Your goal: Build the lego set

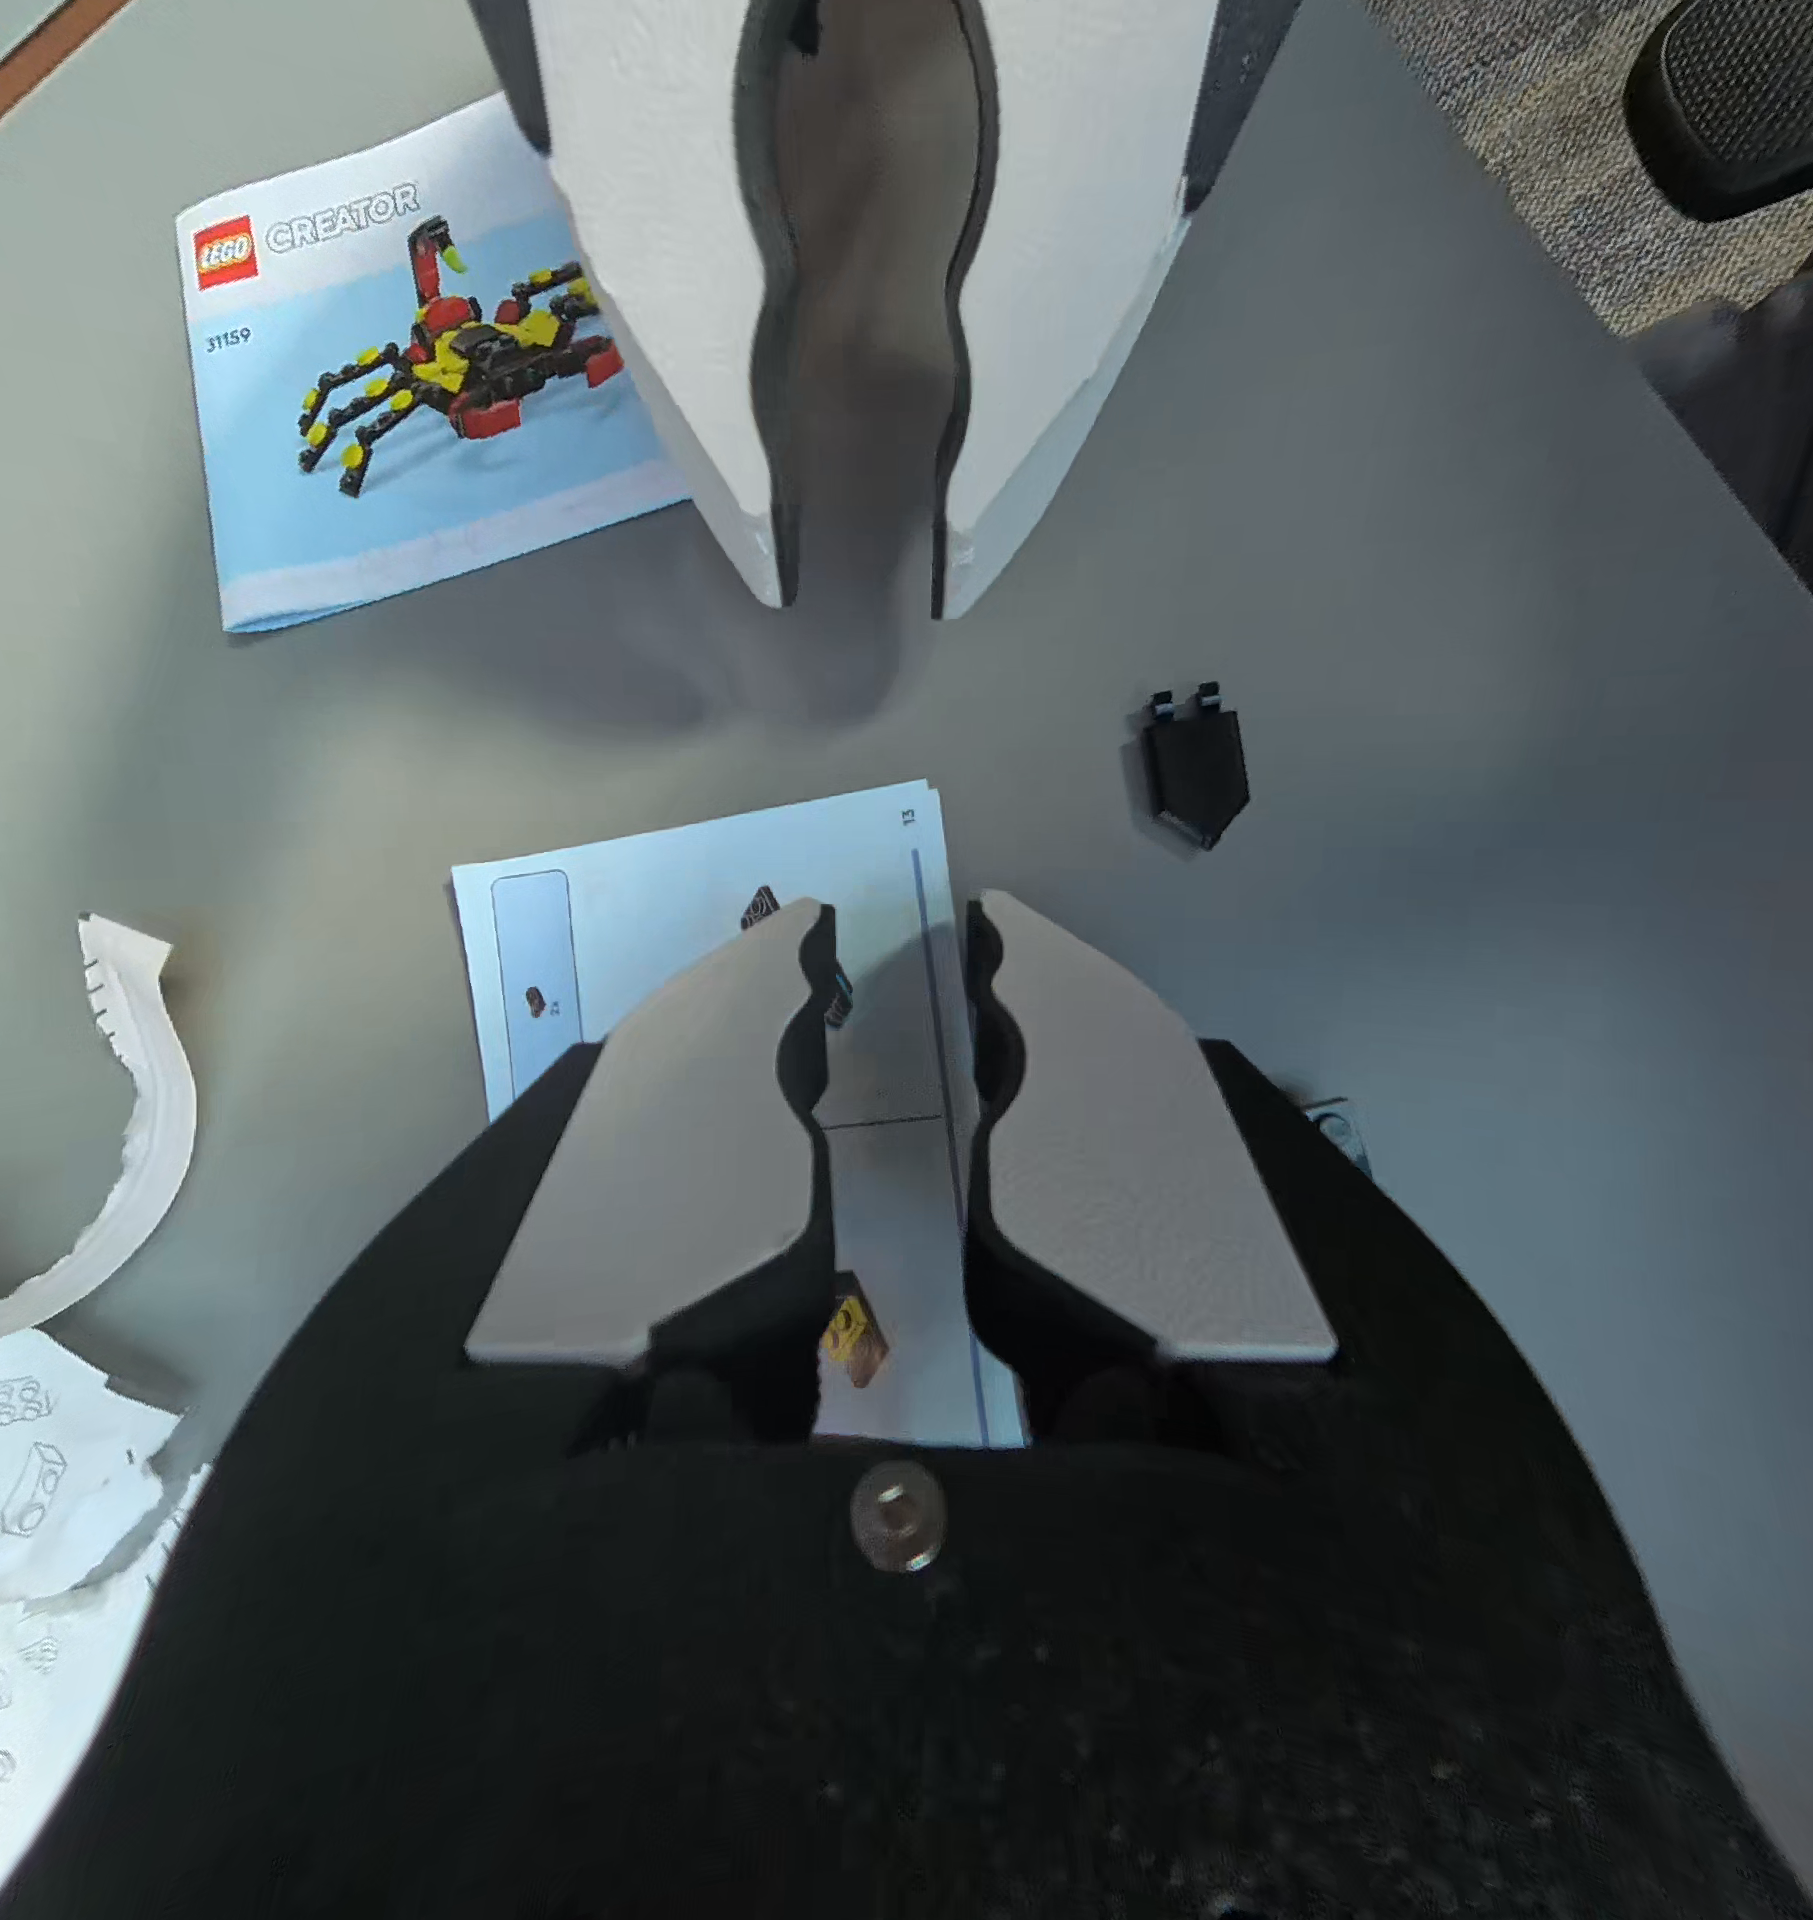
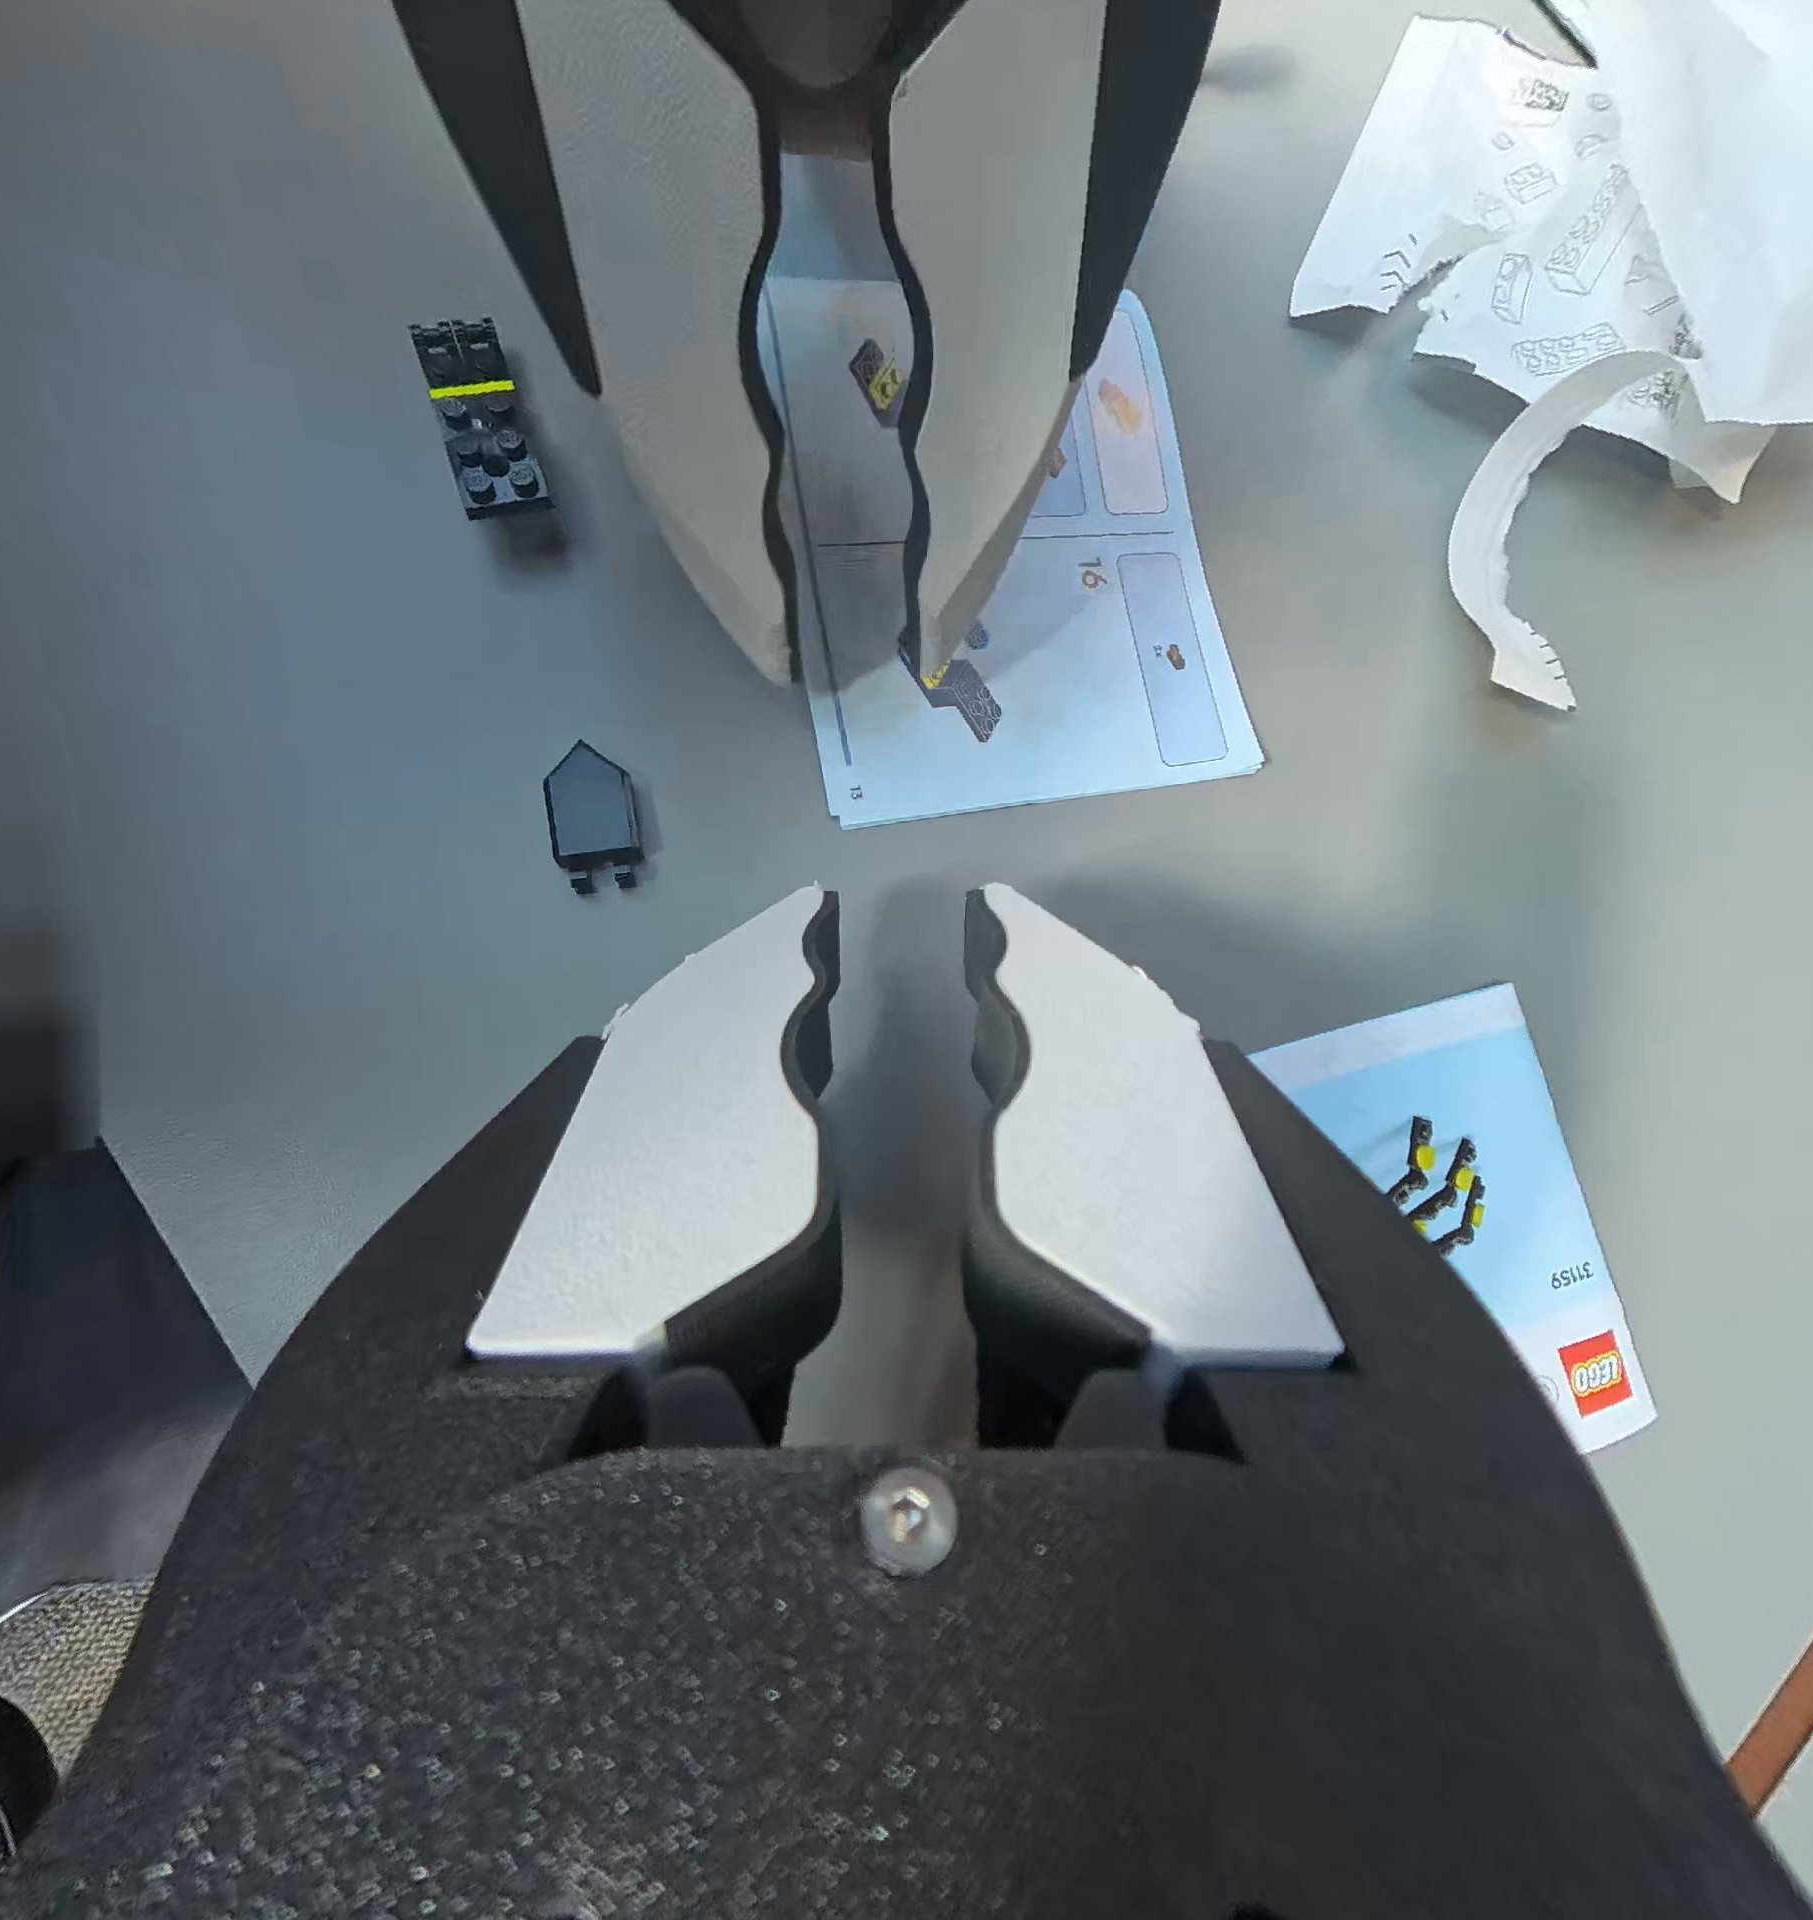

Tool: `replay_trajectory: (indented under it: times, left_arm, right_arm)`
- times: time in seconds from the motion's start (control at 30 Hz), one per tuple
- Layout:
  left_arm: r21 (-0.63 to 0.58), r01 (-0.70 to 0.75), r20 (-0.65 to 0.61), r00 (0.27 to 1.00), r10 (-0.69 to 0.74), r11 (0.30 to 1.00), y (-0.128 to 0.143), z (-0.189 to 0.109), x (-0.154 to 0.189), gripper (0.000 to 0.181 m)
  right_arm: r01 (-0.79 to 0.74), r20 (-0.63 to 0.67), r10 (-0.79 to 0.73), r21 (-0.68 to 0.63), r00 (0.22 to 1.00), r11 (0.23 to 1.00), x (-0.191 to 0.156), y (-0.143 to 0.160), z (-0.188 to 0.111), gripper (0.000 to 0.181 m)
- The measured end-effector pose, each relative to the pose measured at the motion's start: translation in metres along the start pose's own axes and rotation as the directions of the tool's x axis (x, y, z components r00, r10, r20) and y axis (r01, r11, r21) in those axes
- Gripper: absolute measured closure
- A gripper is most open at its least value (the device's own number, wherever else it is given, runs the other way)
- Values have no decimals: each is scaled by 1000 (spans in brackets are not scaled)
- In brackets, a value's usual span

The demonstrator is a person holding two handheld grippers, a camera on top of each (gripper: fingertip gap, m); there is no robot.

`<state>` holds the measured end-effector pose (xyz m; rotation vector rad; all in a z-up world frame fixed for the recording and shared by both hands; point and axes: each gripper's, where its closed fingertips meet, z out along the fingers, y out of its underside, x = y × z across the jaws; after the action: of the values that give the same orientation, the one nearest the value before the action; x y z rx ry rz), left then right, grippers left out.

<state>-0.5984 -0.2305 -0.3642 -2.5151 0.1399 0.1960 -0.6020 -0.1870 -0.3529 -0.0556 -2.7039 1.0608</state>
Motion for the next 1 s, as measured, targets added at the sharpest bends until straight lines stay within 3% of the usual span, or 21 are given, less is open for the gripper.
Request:
replay_trajectory:
  times: [0.03,0.37,0.63,0.77,1.0]
  left_arm:
    - [-17,-15,2,1000,15,1000,-3,5,1,157]
    - [-45,-25,-64,998,22,999,-13,21,5,167]
    - [-56,24,-118,993,-30,998,-12,22,4,169]
    - [-20,62,-125,990,-63,998,-11,23,-1,181]
    - [-74,5,-104,994,-13,997,-9,20,0,161]
  right_arm:
    - [-21,4,21,15,1000,1000,1,-1,-1,159]
    - [-103,-14,104,84,994,991,7,1,-18,159]
    - [-100,11,100,91,995,991,3,1,-13,159]
    - [-105,16,104,102,994,989,2,1,-13,159]
    - [-112,4,112,107,994,988,5,3,-15,159]
